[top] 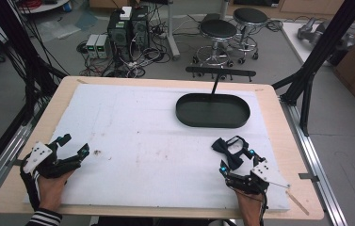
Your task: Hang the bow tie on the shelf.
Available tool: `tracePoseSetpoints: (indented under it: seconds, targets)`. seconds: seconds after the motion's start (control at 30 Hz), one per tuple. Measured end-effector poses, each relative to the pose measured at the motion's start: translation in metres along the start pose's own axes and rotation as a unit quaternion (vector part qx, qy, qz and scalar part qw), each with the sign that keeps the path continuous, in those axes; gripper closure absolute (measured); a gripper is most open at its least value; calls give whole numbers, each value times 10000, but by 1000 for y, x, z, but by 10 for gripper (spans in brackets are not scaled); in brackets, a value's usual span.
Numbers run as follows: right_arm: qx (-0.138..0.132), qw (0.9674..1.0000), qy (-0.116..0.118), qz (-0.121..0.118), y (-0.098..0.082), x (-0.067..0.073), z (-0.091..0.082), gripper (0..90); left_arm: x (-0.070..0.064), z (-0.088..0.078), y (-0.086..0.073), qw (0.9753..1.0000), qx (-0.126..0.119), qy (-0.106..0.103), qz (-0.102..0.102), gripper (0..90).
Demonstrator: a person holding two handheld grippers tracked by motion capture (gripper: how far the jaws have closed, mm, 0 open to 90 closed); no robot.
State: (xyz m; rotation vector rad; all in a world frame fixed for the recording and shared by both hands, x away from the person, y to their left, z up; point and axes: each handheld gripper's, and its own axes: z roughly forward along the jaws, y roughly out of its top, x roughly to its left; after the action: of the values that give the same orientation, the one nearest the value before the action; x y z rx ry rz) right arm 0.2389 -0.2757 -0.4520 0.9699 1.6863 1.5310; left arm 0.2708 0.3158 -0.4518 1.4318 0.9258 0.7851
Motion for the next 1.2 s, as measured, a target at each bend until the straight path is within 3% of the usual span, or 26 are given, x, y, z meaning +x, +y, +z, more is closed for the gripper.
tracePoseSetpoints:
  seconds: [0.13, 0.23, 0.47, 0.57, 0.83, 0.97, 1.03, 1.17, 1.2]
  targets:
    - [168, 9998, 101, -42, 2, -1, 4, 73, 0, 0, 0, 10000, -11, -8, 18, 167]
    - [350, 9990, 122, -244, 4, -2, 5, 73, -1, 0, 0, 10000, -10, -18, 31, 167]
    - [418, 9990, 86, -145, 12, -8, 1, 73, -1, 0, 0, 10000, -16, -36, 56, 166]
    - [573, 9982, 135, -100, 18, -11, 0, 73, -1, 0, 0, 10000, -7, -48, 78, 166]
    - [973, 9952, -90, 27, 37, -25, -2, 74, -3, 0, 0, 9998, -2, -51, 169, 167]
    - [1189, 9929, -69, 41, 43, -30, 3, 74, -3, 1, 0, 9998, 4, -46, 168, 167]
    - [1425, 9897, -65, -129, 49, -29, 7, 74, -3, 0, 0, 9998, 16, -47, 184, 167]
    - [1667, 9859, -28, -142, 52, -30, 10, 80, -3, 1, 0, 9998, 13, -50, 188, 167]
    - [1773, 9840, -15, -152, 52, -31, 11, 132, -3, 1, 0, 9998, 8, -52, 198, 167]
